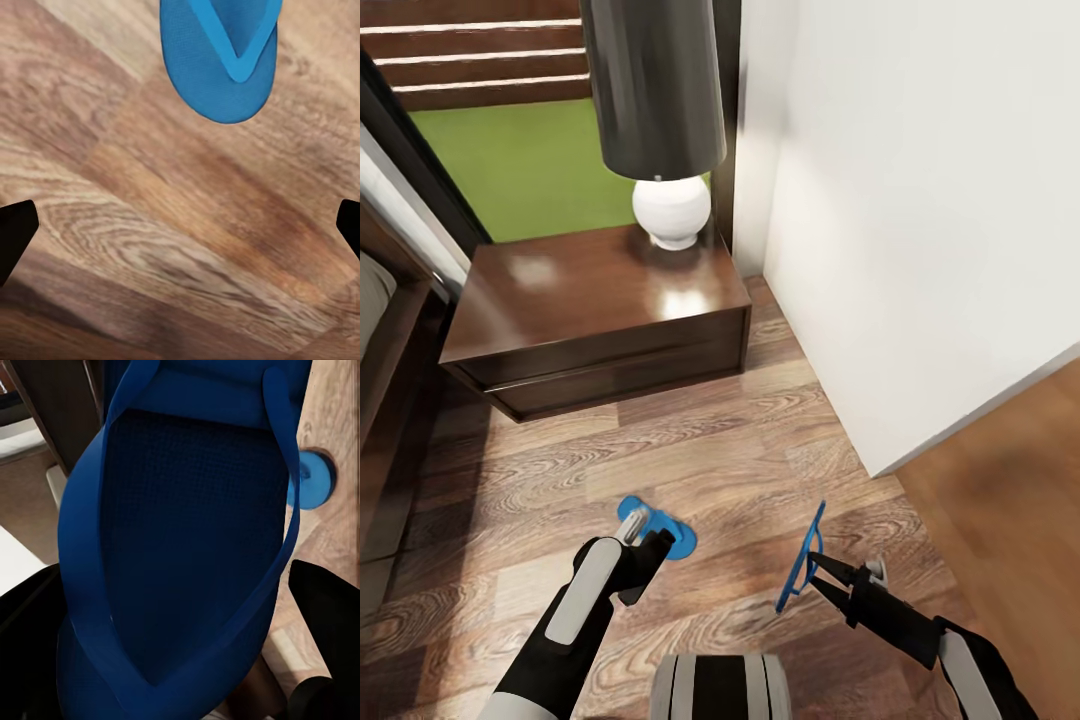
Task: In the bedroom, move the book from the bed onto either nightstand, and place the two sandals side by side next to the bed.
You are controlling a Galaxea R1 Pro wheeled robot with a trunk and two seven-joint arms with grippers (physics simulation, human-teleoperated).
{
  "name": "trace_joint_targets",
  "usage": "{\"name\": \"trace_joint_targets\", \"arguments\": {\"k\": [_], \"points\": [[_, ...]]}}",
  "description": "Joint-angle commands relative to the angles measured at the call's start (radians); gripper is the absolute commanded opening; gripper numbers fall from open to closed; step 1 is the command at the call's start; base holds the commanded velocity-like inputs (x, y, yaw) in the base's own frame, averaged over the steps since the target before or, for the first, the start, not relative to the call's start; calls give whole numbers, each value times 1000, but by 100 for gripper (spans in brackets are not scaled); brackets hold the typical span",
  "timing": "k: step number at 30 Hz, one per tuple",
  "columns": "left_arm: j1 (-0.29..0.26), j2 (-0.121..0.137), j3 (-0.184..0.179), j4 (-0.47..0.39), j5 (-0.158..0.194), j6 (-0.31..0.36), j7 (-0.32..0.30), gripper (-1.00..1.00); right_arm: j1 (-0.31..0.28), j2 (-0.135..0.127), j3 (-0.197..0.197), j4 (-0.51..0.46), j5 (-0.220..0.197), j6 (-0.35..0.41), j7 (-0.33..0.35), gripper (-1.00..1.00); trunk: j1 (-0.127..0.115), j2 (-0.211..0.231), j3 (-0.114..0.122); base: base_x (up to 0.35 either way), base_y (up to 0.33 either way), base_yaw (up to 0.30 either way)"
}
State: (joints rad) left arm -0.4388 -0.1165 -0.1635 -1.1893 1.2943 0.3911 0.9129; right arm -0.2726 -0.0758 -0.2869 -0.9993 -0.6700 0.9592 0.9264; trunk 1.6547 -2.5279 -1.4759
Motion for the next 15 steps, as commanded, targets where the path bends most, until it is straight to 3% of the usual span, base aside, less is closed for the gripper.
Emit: {"name": "trace_joint_targets", "arguments": {"k": [1,6,15], "points": [[-1,0,0,-1,4,3,6,100,0,0,-1,0,0,6,4,-100,0,-1,-5,0,0,0],[-1,0,1,-1,4,3,6,100,0,0,-1,-2,0,10,5,-100,2,-2,-24,0,0,0],[-1,0,-3,-3,5,6,7,100,0,-1,-1,-2,0,10,5,-100,2,-2,-24,0,0,0]]}}
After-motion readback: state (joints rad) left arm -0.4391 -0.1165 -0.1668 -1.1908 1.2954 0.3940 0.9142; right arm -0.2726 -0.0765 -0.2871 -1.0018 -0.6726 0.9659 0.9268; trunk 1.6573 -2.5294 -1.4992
